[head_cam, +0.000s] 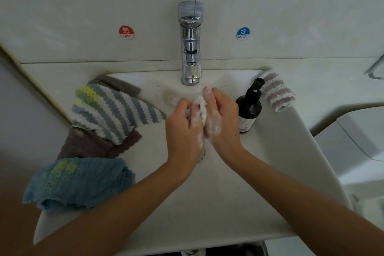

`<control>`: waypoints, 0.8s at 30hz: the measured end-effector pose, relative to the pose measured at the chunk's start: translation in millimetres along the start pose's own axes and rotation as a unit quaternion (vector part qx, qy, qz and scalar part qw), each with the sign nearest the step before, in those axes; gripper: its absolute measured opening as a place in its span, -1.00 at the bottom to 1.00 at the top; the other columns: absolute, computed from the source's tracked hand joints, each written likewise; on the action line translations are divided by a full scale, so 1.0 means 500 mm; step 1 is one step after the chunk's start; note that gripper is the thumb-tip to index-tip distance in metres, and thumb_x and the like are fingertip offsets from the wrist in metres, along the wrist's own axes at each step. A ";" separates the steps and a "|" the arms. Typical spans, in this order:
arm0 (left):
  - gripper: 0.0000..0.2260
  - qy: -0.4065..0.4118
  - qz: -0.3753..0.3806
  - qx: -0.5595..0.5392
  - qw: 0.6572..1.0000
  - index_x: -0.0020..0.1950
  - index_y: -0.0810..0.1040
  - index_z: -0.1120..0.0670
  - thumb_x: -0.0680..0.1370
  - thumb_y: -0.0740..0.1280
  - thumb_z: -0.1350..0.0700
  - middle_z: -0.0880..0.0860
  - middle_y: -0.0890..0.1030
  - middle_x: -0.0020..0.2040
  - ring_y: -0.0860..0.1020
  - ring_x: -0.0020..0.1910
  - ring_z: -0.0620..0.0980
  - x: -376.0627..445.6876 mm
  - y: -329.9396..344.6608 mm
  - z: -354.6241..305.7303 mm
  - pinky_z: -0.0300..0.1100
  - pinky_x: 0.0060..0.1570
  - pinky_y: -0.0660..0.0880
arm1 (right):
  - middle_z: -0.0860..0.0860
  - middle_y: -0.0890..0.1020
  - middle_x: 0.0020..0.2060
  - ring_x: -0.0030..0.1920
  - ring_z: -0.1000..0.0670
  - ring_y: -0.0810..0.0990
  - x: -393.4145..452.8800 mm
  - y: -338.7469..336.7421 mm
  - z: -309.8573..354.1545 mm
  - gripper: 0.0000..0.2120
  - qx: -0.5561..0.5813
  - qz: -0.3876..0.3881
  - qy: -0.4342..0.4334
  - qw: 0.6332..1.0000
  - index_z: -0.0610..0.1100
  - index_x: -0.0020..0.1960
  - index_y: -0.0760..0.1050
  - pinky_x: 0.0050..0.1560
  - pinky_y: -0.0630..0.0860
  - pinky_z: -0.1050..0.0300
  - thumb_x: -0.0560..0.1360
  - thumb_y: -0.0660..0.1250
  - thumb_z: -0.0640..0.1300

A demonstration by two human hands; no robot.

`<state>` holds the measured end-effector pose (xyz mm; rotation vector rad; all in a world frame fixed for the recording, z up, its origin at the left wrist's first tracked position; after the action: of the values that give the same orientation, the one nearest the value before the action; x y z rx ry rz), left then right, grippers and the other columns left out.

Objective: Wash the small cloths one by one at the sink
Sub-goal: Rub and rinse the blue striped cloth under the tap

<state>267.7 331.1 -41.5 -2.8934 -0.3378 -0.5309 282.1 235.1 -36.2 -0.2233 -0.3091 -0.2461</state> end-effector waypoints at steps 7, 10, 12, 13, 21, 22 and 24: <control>-0.71 0.020 0.000 0.003 1.000 -0.33 0.32 -0.01 0.60 0.22 0.10 -0.11 0.36 -0.47 0.33 -0.49 -0.18 0.022 -0.018 0.008 -0.27 -0.48 0.29 | 0.04 0.43 -0.52 -0.49 -0.01 0.44 0.002 0.005 0.017 -0.65 -0.060 0.038 -0.038 0.997 0.00 -0.34 0.29 -0.45 0.41 0.04 0.57 0.18 0.10; -0.70 0.052 0.065 0.060 0.995 -0.33 0.31 -0.07 0.60 0.25 0.04 -0.13 0.36 -0.45 0.38 -0.47 -0.20 0.049 -0.011 -0.019 -0.37 -0.45 0.28 | 0.17 0.31 -0.55 -0.49 0.16 0.28 0.042 -0.036 0.014 -0.58 0.031 -0.010 0.019 0.999 -0.07 -0.39 0.25 -0.44 0.29 0.26 0.62 0.27 -0.13; -0.73 0.040 0.107 0.070 0.991 -0.32 0.42 0.05 0.57 0.32 0.06 -0.05 0.43 -0.44 0.39 -0.48 -0.21 0.095 -0.026 -0.018 -0.32 -0.47 0.34 | 0.11 0.30 -0.54 -0.52 0.14 0.26 0.052 -0.054 0.009 -0.60 0.069 0.011 0.058 0.996 -0.16 -0.37 0.29 -0.49 0.25 0.28 0.61 0.29 -0.12; -0.72 0.043 0.132 0.074 0.988 -0.30 0.46 0.16 0.55 0.34 0.05 0.05 0.46 -0.43 0.40 -0.48 -0.18 0.114 -0.038 -0.017 -0.22 -0.46 0.38 | 0.08 0.30 -0.55 -0.54 0.12 0.25 0.052 -0.055 0.009 -0.61 0.078 0.039 0.073 0.994 -0.18 -0.35 0.31 -0.53 0.23 0.27 0.60 0.31 -0.10; -0.88 -0.015 0.334 0.172 0.927 -0.11 0.50 0.25 0.54 0.36 0.20 0.17 0.55 -0.33 0.50 -0.46 -0.09 0.133 -0.078 0.001 -0.15 -0.43 0.48 | -0.03 0.41 -0.33 -0.44 0.17 0.36 0.047 -0.038 0.011 -0.72 -0.018 0.174 0.103 0.979 -0.11 -0.22 0.35 -0.40 0.34 0.36 0.46 0.44 -0.33; -0.92 -0.016 0.335 0.172 0.926 -0.10 0.50 0.21 0.53 0.37 0.22 0.20 0.58 -0.30 0.54 -0.42 0.00 0.136 -0.080 0.004 -0.07 -0.39 0.52 | -0.06 0.45 -0.27 -0.38 0.12 0.41 0.047 -0.042 0.011 -0.74 -0.035 0.176 0.100 0.979 -0.09 -0.18 0.40 -0.34 0.39 0.32 0.45 0.45 -0.32; -0.90 -0.020 0.328 0.173 0.928 -0.09 0.48 0.11 0.51 0.39 0.24 0.21 0.63 -0.23 0.58 -0.30 0.16 0.137 -0.083 0.007 0.06 -0.27 0.54 | -0.05 0.50 -0.22 -0.34 0.10 0.46 0.047 -0.048 0.012 -0.77 -0.050 0.185 0.102 0.976 -0.07 -0.02 0.49 -0.31 0.43 0.32 0.44 0.47 -0.30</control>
<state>320.6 384.3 -14.0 -2.4562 0.4794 -0.2558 295.7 209.0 -18.9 -0.3477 -0.0467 0.0841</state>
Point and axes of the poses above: each hand's wrist, its own x-axis towards the middle knuckle, its own y-axis out of the palm, z = x × y, the point moved 5 cm from there along x, towards the middle knuckle
